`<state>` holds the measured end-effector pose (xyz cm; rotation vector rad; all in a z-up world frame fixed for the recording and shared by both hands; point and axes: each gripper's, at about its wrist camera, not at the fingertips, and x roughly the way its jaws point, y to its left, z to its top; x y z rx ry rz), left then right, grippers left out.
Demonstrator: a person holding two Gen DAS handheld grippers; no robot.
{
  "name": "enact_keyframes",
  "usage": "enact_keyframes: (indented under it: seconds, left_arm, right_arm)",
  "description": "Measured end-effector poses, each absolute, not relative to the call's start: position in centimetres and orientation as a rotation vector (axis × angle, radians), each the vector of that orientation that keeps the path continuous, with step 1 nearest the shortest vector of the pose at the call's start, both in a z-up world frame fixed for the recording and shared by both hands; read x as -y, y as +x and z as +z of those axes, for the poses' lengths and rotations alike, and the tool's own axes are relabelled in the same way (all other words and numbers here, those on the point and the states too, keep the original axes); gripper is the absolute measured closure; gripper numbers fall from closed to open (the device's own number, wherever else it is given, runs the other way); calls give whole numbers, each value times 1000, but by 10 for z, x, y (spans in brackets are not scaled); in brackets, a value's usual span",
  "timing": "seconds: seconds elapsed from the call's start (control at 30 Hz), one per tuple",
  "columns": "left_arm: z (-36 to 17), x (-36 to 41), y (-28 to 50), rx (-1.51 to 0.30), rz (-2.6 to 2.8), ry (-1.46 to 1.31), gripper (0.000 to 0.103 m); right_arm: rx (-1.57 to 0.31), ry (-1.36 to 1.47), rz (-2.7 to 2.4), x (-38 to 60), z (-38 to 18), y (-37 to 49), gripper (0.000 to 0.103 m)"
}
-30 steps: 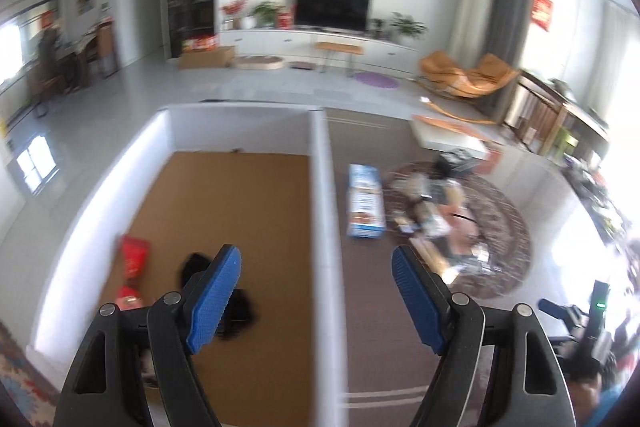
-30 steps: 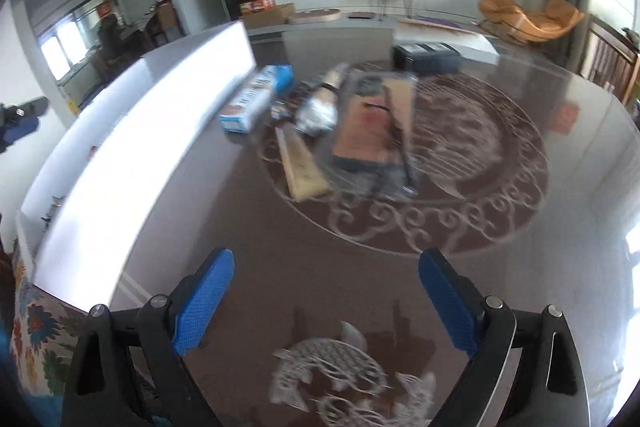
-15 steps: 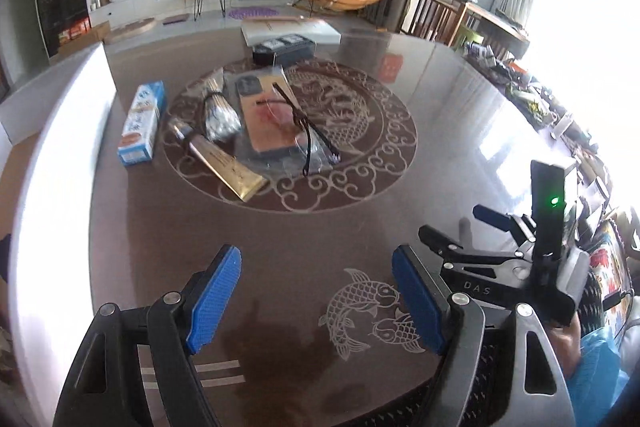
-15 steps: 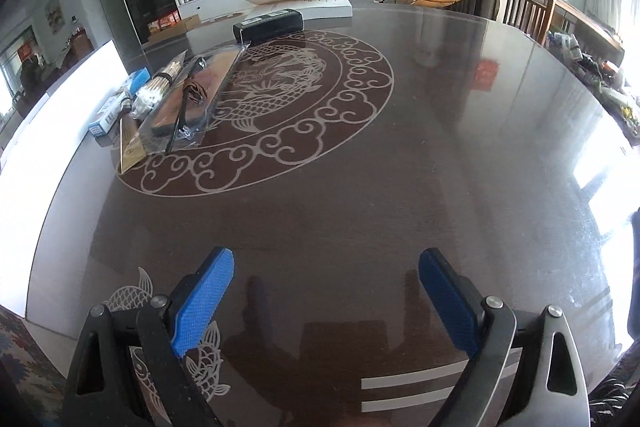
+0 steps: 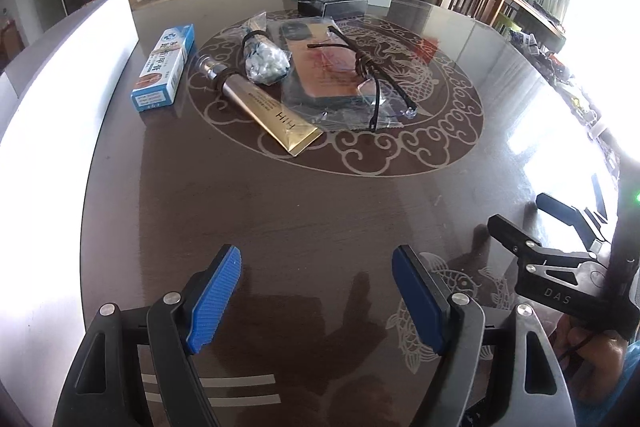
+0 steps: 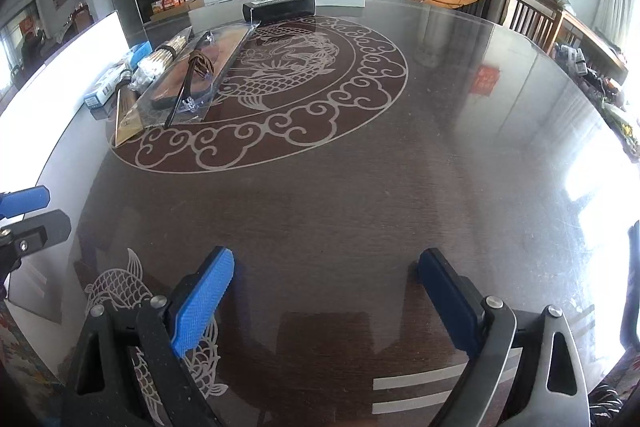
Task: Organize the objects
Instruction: 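Return the left tool over the table toward the gold tube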
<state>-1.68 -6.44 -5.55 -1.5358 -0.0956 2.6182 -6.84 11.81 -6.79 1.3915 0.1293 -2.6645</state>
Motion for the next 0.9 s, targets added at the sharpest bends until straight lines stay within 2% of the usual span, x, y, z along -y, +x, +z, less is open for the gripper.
enact_keyframes:
  seconds: [0.3, 0.73, 0.9]
  left_arm:
    - [-64, 73, -20, 102, 2633, -1554, 26]
    - [-69, 68, -24, 55, 2622, -1573, 26]
    - [-71, 63, -25, -15, 2632, -1587, 26]
  right_arm:
    - [-119, 1399, -2673, -121, -70, -68, 0]
    - [-117, 1382, -2681, -121, -70, -67, 0]
    - [-117, 1377, -2684, -121, -70, -67, 0]
